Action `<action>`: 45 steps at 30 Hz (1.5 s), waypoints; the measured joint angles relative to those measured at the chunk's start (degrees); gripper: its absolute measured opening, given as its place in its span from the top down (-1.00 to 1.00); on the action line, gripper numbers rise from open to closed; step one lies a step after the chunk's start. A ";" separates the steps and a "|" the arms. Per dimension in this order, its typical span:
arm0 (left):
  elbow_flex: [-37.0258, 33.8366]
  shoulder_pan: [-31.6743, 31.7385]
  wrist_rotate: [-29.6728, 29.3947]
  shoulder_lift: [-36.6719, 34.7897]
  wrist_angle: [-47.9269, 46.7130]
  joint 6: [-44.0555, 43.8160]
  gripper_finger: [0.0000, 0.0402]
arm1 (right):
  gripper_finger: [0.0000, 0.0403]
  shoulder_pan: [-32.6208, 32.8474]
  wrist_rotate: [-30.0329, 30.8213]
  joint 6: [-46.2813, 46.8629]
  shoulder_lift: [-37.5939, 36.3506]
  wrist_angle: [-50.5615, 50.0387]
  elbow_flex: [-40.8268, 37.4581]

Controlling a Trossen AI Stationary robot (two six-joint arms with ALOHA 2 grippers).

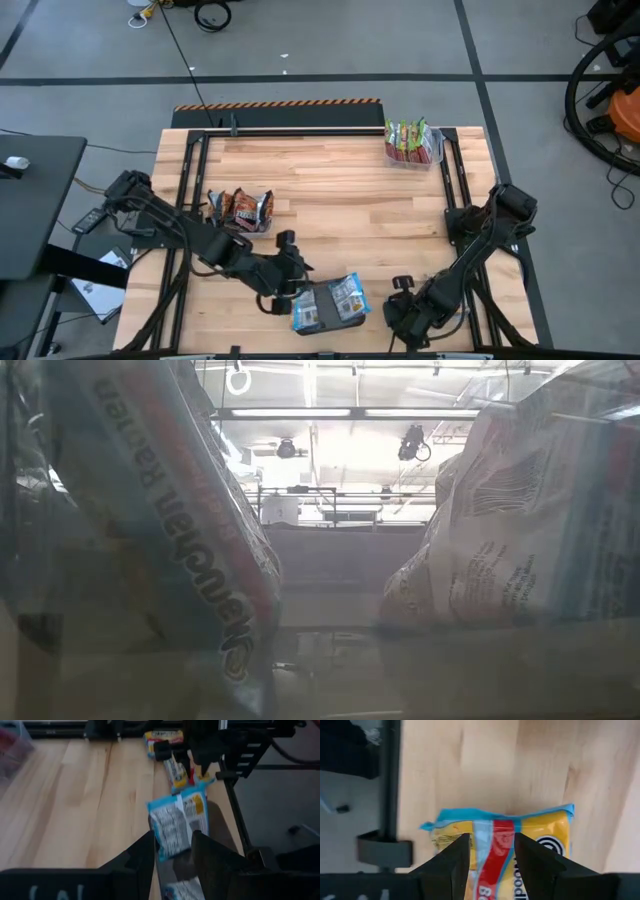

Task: Sort Maruchan noodles
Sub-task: Put the blue noodle pack into the black bin

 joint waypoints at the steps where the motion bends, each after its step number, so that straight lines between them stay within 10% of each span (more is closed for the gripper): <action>1: 0.00 -0.20 -0.22 -0.22 -0.92 -0.68 0.33 | 0.21 0.18 0.23 0.04 0.52 -0.50 0.00; 10: -0.04 -1.41 -1.90 -0.26 -4.87 -2.27 0.33 | 0.36 1.26 2.19 -0.46 5.08 -0.30 -0.07; 19: -0.04 -2.34 -1.98 -0.24 -6.69 -4.10 0.33 | 0.95 2.18 3.63 0.02 5.90 -1.31 -0.39; 38: -0.04 -2.51 -1.98 -0.17 -7.08 -5.26 0.33 | 0.99 2.36 10.85 0.32 -18.72 -1.03 -0.55; 45: -0.04 -2.48 -1.96 -0.27 -6.12 -6.03 0.33 | 0.99 -0.48 24.04 -4.17 -23.94 14.56 -0.46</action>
